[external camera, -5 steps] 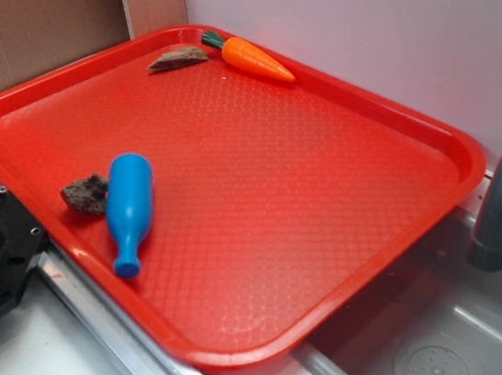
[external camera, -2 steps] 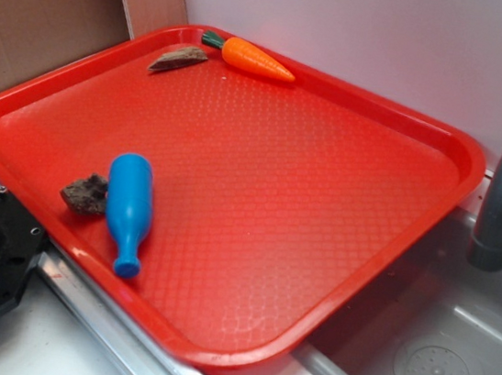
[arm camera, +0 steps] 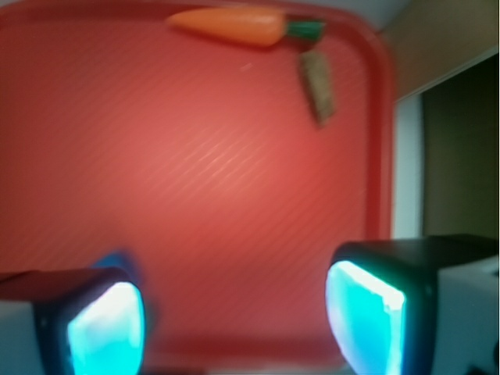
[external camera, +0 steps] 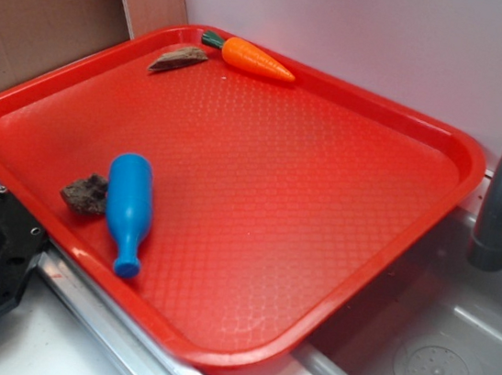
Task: Grab the wood chip.
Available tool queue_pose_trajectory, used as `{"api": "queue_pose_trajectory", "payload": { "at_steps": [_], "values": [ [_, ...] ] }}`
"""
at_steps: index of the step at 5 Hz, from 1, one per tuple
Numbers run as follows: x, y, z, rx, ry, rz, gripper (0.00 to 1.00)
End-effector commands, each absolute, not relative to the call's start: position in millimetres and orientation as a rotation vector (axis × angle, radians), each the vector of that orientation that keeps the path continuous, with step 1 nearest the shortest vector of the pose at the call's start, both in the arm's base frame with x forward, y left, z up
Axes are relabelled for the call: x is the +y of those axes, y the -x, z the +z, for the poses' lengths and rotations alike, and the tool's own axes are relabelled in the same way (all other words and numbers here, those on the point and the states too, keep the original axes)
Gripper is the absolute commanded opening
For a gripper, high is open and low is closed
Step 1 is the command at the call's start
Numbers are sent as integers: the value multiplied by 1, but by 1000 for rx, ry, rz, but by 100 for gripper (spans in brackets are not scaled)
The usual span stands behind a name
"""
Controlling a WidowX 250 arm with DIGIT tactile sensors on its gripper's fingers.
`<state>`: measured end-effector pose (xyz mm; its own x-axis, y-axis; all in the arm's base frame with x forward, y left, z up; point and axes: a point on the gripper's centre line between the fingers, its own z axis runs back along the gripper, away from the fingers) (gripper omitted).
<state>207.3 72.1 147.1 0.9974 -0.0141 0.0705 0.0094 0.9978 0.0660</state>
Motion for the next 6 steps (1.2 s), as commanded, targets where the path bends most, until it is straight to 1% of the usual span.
{"api": "queue_pose_trajectory", "payload": {
  "at_steps": [1,2,3,4,6],
  "values": [
    [114,-256,127,-142,-184,-9,100],
    [133,-277,104,-143,-182,-60,100],
    [150,-293,91,-157,-205,-78,100],
    [159,-303,66,-312,-148,4,100],
    [159,-303,66,-312,-148,4,100]
  ]
}}
